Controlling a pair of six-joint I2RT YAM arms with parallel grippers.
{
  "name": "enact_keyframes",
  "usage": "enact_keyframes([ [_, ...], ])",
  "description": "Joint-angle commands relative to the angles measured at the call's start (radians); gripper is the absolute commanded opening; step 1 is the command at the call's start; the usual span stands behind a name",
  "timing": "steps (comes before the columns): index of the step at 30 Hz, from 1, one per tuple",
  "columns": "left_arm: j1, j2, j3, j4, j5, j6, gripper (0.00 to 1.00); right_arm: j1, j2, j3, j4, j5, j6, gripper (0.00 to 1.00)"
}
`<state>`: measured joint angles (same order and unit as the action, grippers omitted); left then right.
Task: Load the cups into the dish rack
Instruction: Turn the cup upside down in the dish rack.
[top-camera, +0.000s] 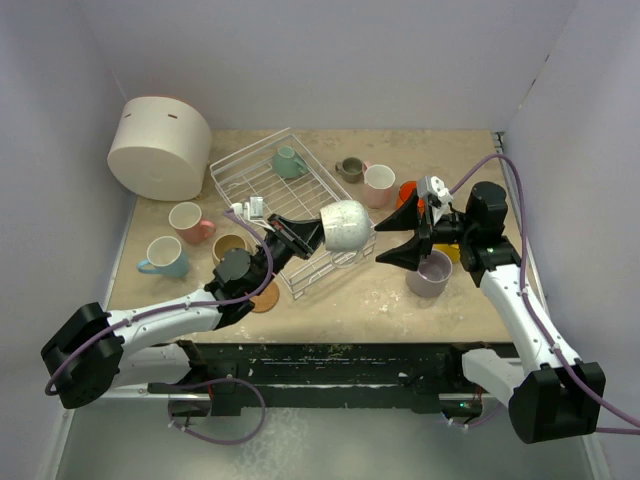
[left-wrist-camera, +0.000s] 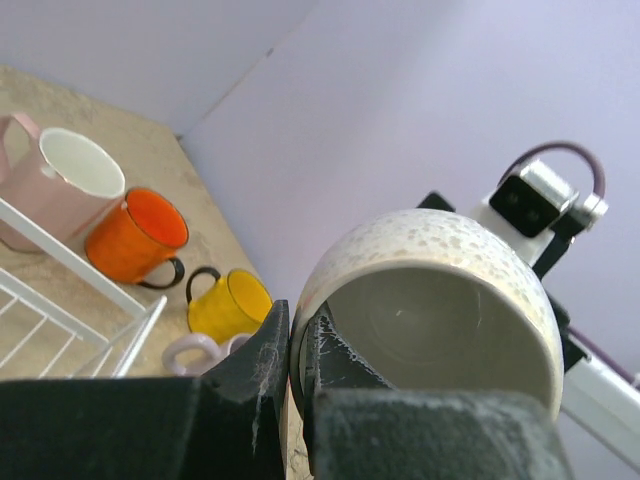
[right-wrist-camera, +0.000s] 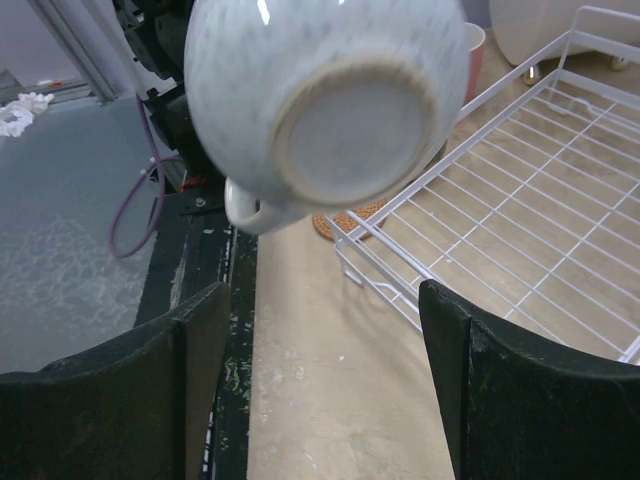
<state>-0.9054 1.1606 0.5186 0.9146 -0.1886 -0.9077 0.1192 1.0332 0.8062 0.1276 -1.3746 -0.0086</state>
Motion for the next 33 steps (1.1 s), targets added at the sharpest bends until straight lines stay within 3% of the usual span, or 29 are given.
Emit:
enact_keyframes([
  [1,0.015,0.001,0.028,0.285,-0.089,-0.059,0.0,0.036,-0.005,-0.027,0.104,0.017,0.089,0.8],
  [9,0.046,0.118,0.079,0.394,-0.067,-0.065,0.0,0.104,0.064,-0.066,0.356,0.089,0.364,0.82],
  [13,0.071,0.149,0.103,0.404,-0.06,-0.081,0.0,0.116,0.084,-0.103,0.622,0.129,0.647,0.8],
  [18,0.089,0.181,0.149,0.416,-0.018,-0.101,0.0,0.134,0.129,-0.121,0.772,0.231,0.889,0.77],
  [21,0.089,0.227,0.153,0.509,-0.033,-0.127,0.0,0.148,0.197,-0.117,0.912,0.228,1.027,0.75],
  [30,0.089,0.298,0.152,0.636,-0.036,-0.178,0.0,0.222,0.264,-0.094,1.056,0.285,1.141,0.7],
  [33,0.09,0.316,0.147,0.66,-0.052,-0.2,0.0,0.224,0.28,-0.085,1.1,0.308,1.207,0.6],
])
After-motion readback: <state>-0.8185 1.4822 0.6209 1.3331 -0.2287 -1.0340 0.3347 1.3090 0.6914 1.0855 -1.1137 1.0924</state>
